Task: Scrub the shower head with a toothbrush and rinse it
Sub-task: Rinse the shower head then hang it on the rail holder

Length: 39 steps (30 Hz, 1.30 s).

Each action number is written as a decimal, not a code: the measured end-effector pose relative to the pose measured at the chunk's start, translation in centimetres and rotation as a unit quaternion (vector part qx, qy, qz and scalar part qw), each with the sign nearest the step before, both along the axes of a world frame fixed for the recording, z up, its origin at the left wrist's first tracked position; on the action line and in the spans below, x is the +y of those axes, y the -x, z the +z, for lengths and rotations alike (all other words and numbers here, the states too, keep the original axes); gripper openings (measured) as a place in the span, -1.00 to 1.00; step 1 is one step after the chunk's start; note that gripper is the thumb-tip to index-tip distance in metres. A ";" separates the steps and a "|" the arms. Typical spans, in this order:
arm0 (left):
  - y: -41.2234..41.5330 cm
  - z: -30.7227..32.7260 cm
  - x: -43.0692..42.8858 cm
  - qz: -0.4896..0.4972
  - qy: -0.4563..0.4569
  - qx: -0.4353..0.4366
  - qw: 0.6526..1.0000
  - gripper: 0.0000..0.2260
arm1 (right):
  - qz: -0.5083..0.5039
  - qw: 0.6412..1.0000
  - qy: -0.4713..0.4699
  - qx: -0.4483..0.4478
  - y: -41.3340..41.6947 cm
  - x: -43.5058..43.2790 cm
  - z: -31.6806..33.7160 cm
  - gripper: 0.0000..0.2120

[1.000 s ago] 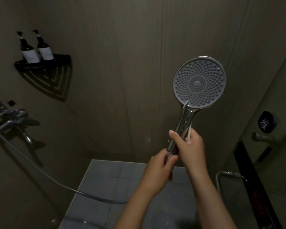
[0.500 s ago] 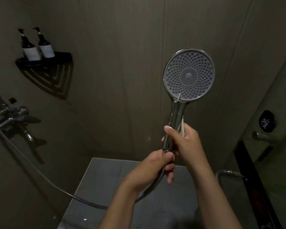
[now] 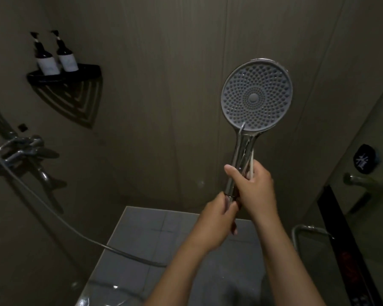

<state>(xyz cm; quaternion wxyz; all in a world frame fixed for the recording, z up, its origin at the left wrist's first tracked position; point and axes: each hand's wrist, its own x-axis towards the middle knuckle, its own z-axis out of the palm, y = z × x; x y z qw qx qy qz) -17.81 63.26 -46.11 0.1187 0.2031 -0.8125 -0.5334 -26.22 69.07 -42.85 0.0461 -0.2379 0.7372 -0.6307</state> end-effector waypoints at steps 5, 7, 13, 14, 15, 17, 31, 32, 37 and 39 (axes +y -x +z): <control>-1.9 1.7 -2.7 -0.221 -0.372 0.073 0.899 -0.81 | 0.157 0.969 0.136 -0.136 -0.4 0.4 0.9 -0.89; -2.1 1.5 -2.6 -0.234 -0.387 0.089 0.888 -0.80 | 0.175 0.963 0.146 -0.142 -0.5 0.3 0.9 -0.89; -0.9 0.6 -0.9 -0.141 -0.258 0.120 0.948 -0.82 | 0.085 0.987 0.113 -0.079 0.1 0.0 0.4 -0.91; -0.7 0.4 -0.8 -0.123 -0.218 0.111 0.962 -0.81 | 0.068 0.991 0.096 -0.064 0.2 0.0 0.3 -0.91; -0.6 0.1 -0.6 -0.105 -0.172 0.100 0.974 -0.81 | 0.053 0.995 0.076 -0.046 0.2 0.1 0.2 -0.90; -0.4 -0.3 -0.4 -0.068 -0.080 0.077 0.992 -0.81 | 0.032 0.998 0.050 -0.016 0.1 0.0 0.0 -0.87; 0.9 -1.4 -2.0 0.020 -0.064 0.095 0.993 -0.89 | 0.011 1.000 0.019 0.003 1.5 -1.8 -0.7 -0.76; 1.0 -1.4 -2.3 0.020 -0.064 0.095 0.993 -0.87 | 0.013 1.000 0.021 -0.002 1.7 -2.1 -0.7 -0.76; 0.9 -1.6 -3.8 0.067 -0.049 0.105 0.991 -0.69 | 0.031 0.999 0.017 -0.004 2.1 -4.2 -0.5 -0.77; 0.7 -1.6 -4.3 0.091 -0.044 0.107 0.989 -0.69 | 0.042 0.999 0.008 -0.002 2.0 -5.2 -0.5 -0.77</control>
